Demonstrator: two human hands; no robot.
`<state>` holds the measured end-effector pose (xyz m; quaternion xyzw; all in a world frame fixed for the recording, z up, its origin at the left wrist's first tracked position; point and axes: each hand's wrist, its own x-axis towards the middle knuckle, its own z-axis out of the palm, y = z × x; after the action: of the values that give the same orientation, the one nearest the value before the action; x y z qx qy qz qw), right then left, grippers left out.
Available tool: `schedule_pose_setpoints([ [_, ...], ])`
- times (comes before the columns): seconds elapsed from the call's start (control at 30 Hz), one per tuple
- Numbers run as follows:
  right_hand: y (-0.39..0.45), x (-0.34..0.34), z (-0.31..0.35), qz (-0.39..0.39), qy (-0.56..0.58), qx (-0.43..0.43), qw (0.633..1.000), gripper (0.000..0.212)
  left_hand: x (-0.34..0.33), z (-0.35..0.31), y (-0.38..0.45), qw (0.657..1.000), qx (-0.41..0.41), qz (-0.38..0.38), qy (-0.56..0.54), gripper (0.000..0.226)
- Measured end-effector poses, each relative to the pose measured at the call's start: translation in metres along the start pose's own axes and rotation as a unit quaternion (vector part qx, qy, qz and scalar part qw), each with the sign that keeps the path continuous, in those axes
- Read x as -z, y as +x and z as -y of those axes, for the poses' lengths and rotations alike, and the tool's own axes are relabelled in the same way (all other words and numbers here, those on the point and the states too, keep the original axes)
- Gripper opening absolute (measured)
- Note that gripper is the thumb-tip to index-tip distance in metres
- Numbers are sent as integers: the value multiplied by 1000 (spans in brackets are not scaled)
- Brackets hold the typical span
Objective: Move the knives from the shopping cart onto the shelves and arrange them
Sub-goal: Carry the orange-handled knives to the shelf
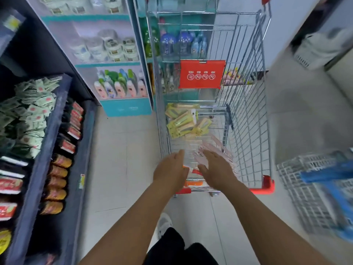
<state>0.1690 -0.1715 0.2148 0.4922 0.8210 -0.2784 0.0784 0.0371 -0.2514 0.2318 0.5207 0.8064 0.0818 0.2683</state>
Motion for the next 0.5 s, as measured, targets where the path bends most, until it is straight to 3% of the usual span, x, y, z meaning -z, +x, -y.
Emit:
schedule_pose_setpoints([
  [0.27,56,-4,-41,50,7,-24,998,59,-34,8,63,997,30,73,-3,60],
  [0.5,111,-16,-84,103,33,22,994,62,-66,2,101,990,87,108,-14,70],
])
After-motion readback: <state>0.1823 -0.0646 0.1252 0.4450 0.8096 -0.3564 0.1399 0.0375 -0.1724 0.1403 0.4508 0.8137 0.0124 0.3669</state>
